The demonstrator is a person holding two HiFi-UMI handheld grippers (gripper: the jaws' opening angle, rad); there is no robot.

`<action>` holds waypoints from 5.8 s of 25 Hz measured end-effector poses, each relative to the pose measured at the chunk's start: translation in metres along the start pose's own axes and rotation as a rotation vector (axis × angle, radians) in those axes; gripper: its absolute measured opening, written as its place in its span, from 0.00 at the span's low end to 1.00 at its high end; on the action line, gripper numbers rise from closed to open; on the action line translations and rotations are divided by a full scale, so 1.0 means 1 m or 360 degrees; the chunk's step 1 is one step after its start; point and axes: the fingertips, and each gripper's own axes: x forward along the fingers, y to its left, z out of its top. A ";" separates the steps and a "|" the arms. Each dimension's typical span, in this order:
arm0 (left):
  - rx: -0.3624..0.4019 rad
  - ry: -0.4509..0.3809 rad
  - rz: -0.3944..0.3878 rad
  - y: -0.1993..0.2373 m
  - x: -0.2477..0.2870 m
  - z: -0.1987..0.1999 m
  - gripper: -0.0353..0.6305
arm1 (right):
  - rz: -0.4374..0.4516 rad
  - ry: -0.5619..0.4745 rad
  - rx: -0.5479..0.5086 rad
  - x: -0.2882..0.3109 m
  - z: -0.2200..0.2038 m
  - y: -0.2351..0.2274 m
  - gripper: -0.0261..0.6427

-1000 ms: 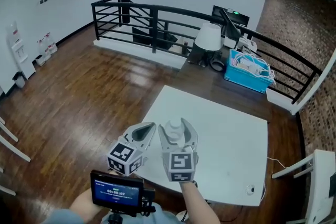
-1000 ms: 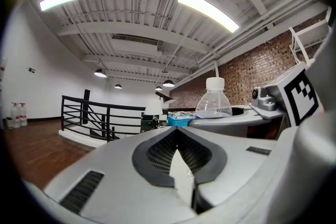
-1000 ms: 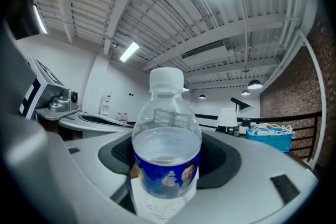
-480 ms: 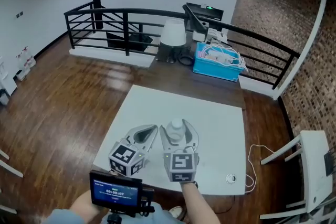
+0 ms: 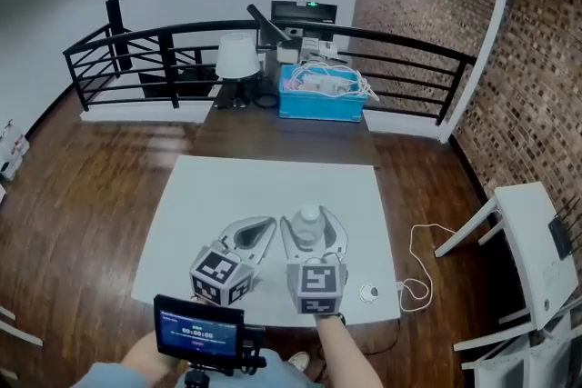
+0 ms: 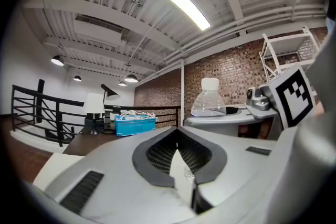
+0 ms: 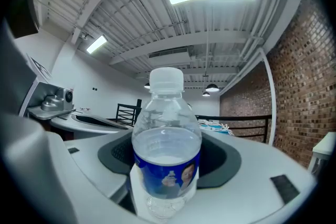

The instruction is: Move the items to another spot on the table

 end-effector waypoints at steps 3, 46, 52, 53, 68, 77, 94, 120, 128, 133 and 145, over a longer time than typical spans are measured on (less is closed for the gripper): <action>0.0000 -0.0009 -0.0034 -0.019 0.022 0.003 0.07 | -0.0054 0.0009 0.0005 -0.011 -0.007 -0.028 0.47; -0.0095 0.0198 -0.0306 -0.191 0.185 -0.078 0.07 | -0.0343 0.0151 0.0057 -0.085 -0.148 -0.230 0.48; -0.0061 0.0233 -0.0304 -0.190 0.192 -0.093 0.07 | -0.0336 0.0155 0.0091 -0.085 -0.163 -0.232 0.49; -0.0063 0.0240 -0.0311 -0.192 0.192 -0.093 0.07 | -0.0330 0.0151 0.0095 -0.084 -0.163 -0.233 0.49; -0.0075 0.0245 -0.0263 -0.179 0.191 -0.095 0.07 | -0.0294 0.0136 0.0182 -0.082 -0.170 -0.235 0.60; -0.0088 0.0261 -0.0284 -0.185 0.186 -0.089 0.07 | -0.0286 0.0177 0.0169 -0.085 -0.172 -0.234 0.63; -0.0050 0.0226 -0.0301 -0.183 0.178 -0.091 0.07 | -0.0367 0.0184 0.0195 -0.104 -0.171 -0.241 0.63; -0.0013 0.0061 -0.0361 -0.162 0.101 -0.041 0.07 | -0.0272 0.0052 -0.0018 -0.111 -0.084 -0.140 0.30; -0.0026 0.0040 -0.0136 -0.082 0.058 -0.032 0.07 | -0.0036 0.0013 -0.0032 -0.055 -0.058 -0.067 0.26; -0.0024 0.0038 -0.0016 -0.039 0.021 -0.022 0.07 | 0.0105 -0.0015 -0.0021 -0.028 -0.038 -0.015 0.18; -0.0050 -0.0053 0.0261 0.055 -0.058 -0.022 0.07 | 0.0429 -0.0060 0.0073 0.023 -0.010 0.101 0.04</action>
